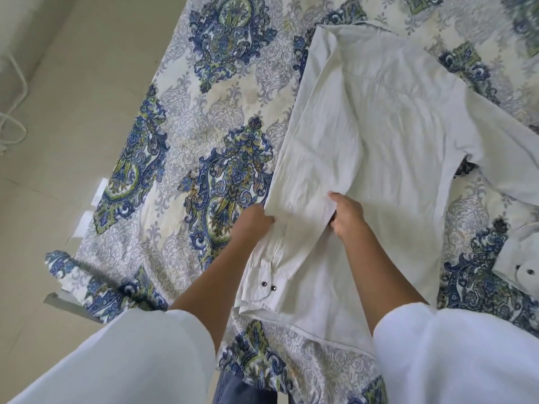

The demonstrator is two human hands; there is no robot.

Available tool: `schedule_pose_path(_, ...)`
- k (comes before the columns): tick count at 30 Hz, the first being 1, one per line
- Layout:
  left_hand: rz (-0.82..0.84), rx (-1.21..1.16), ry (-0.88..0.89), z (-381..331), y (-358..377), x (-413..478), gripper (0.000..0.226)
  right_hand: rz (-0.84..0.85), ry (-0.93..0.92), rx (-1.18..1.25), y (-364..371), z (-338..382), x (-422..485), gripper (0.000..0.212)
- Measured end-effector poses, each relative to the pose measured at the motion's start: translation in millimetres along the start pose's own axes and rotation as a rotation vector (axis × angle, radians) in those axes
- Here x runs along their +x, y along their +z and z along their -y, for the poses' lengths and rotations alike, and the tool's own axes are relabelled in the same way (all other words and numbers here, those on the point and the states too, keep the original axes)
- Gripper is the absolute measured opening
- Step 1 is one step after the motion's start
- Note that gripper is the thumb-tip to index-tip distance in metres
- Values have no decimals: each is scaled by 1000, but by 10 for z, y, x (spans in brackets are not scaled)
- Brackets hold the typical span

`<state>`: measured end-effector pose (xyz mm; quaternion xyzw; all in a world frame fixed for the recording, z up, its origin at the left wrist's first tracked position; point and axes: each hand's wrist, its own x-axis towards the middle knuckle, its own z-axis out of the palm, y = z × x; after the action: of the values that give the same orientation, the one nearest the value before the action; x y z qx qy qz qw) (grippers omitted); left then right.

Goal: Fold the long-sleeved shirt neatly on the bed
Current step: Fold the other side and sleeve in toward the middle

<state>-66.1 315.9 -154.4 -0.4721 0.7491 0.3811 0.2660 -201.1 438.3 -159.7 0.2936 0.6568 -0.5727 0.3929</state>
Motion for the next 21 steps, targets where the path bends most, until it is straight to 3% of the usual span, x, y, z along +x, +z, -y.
schedule_pose_path(5, 6, 292, -159, -234, 21, 72, 35, -54, -67, 22, 16, 470, 255, 14)
schedule_pose_path(9, -207, 460, -82, -719, -82, 185, 48, -79, -80, 44, -5, 844, 473, 17)
schedule_pose_path(11, -306, 418, 36, -1030, -215, 387, 49, -65, -86, 67, 14, 996, 524, 6)
schedule_pose_path(14, -397, 293, 297, -1507, -437, 813, 41, -31, -129, 34, 25, 1176, 721, 12)
schedule_pose_path(17, -456, 113, 479, -1826, -586, 1199, 38, -17, -263, -291, 74, 1242, 856, 12)
schedule_pose_path(21, -463, -54, 407, -2171, -805, 1686, 40, 0, -433, -501, 199, 1269, 961, 22)
